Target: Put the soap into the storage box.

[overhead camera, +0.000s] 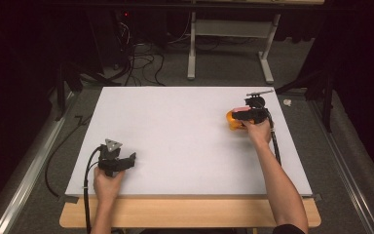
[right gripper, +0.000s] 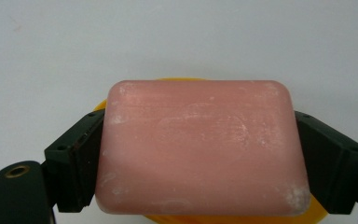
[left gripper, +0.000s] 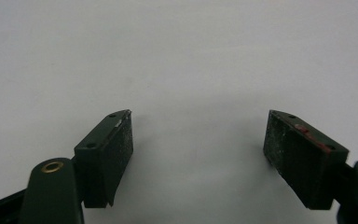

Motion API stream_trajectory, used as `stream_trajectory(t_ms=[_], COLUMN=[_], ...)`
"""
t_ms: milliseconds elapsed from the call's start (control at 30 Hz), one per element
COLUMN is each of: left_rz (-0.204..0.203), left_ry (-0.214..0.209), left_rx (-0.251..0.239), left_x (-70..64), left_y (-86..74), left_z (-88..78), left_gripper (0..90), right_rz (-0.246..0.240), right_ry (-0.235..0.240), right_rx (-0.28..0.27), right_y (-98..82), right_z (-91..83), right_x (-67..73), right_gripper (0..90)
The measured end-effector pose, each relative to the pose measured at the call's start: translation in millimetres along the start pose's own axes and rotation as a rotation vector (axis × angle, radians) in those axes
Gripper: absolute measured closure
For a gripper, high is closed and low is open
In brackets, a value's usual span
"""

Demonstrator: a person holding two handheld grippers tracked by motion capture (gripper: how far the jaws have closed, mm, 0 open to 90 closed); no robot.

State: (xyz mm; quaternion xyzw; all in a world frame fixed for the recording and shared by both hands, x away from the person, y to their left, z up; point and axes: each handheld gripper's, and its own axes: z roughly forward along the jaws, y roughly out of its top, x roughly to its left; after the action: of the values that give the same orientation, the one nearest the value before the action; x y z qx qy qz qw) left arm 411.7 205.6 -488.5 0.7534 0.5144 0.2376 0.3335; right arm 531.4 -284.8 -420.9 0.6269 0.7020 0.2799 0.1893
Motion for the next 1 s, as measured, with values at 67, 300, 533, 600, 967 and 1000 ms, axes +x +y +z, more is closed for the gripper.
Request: stream_trajectory(t_ms=[67, 300, 533, 600, 967, 1000], left_rz=[0.0, 0.001, 0.001, 0.001, 0.003, 0.003], left_ry=[0.0, 0.0, 0.001, 0.001, 0.002, 0.002], left_rx=[0.0, 0.0, -0.001, -0.001, -0.001, -0.001], left_x=[0.0, 0.0, -0.1, -0.1, -0.3, -0.3], left_y=[0.0, 0.0, 0.0, 0.0, -0.1, -0.1], left_z=[0.0, 0.0, 0.0, 0.0, -0.1, -0.1], left_gripper=[24.2, 24.2, 24.2, 24.2, 24.2, 24.2], right_rz=[0.002, 0.004, 0.007, 0.011, 0.016, 0.021], right_ry=[-0.002, -0.014, -0.032, -0.032, -0.037, -0.035], right_rx=[0.0, 0.004, 0.017, 0.017, 0.045, 0.04], right_y=[0.1, -0.3, -1.6, -1.4, -3.8, -4.0], right_z=[0.8, 2.6, 7.3, 7.7, 13.6, 13.8], right_x=[0.2, 0.4, 0.1, 0.1, -0.3, -0.3], right_gripper=[13.6, 13.6, 13.5, 13.6, 13.2, 13.4])
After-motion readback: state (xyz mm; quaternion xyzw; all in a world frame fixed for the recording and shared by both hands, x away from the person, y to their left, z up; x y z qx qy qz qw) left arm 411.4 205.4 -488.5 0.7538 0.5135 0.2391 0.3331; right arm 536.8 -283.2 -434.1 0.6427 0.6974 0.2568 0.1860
